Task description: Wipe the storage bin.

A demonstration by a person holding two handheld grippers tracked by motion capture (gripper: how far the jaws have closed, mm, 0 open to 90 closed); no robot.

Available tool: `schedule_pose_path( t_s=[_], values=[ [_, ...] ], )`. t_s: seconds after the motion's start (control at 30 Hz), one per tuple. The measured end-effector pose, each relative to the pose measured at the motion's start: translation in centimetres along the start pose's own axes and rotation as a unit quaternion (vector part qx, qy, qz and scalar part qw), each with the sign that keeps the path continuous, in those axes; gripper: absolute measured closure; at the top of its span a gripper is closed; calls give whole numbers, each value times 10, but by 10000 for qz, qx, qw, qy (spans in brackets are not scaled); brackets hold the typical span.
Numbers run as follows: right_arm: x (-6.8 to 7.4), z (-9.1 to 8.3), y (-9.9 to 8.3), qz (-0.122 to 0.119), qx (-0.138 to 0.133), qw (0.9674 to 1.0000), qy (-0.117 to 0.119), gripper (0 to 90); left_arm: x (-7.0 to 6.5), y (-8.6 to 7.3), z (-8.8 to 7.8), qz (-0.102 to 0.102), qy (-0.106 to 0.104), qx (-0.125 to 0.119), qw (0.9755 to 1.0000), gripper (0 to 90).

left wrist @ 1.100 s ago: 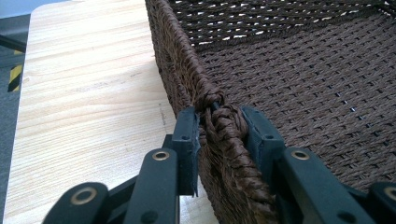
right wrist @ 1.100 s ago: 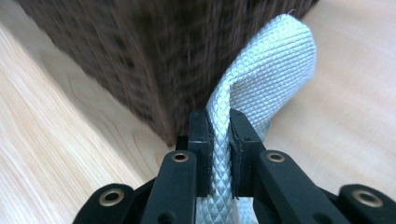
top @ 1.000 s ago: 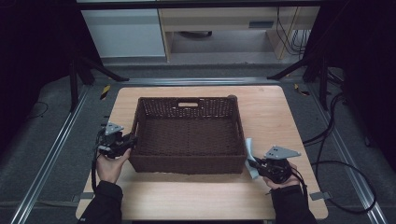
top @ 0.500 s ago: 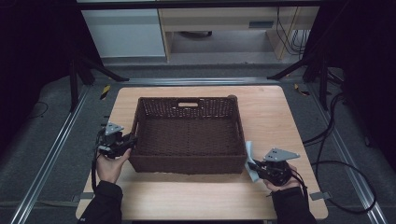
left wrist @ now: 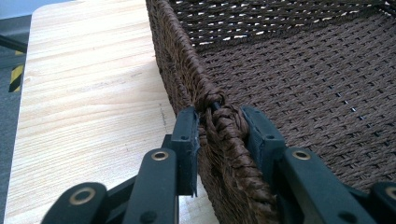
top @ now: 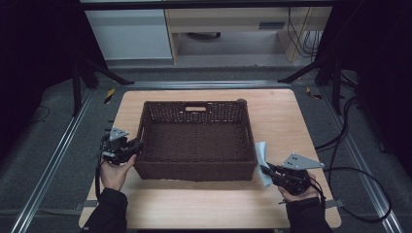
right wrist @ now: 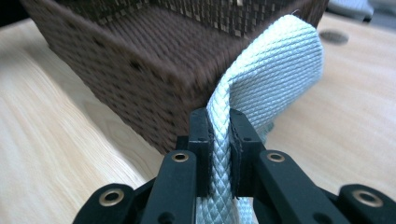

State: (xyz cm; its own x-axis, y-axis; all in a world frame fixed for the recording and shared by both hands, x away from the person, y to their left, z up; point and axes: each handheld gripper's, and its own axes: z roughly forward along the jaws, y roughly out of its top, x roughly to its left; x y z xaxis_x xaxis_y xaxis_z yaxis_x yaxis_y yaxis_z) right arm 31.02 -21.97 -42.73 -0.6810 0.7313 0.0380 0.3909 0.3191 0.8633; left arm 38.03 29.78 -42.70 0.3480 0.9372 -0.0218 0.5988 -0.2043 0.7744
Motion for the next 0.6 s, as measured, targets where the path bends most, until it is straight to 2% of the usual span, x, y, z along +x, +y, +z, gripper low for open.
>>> schedule_pose_path(
  t_s=[0.13, 0.3, 0.43, 0.6],
  values=[
    [6, -2, 1, -65, 59, 10000, 22, 820, 0, 0, 0, 6, 4, 0, 10000, 673],
    [8, 11, -12, -16, 405, 9992, 61, 820, 0, 0, 0, 11, 7, 2, 10000, 672],
    [6, 25, -26, 71, 776, 9969, 80, 820, 0, 0, 0, 16, 12, 2, 10000, 672],
    [0, 36, -38, 212, 1100, 9937, 85, 819, 0, 0, 0, 18, 14, 2, 10000, 671]
  ],
)
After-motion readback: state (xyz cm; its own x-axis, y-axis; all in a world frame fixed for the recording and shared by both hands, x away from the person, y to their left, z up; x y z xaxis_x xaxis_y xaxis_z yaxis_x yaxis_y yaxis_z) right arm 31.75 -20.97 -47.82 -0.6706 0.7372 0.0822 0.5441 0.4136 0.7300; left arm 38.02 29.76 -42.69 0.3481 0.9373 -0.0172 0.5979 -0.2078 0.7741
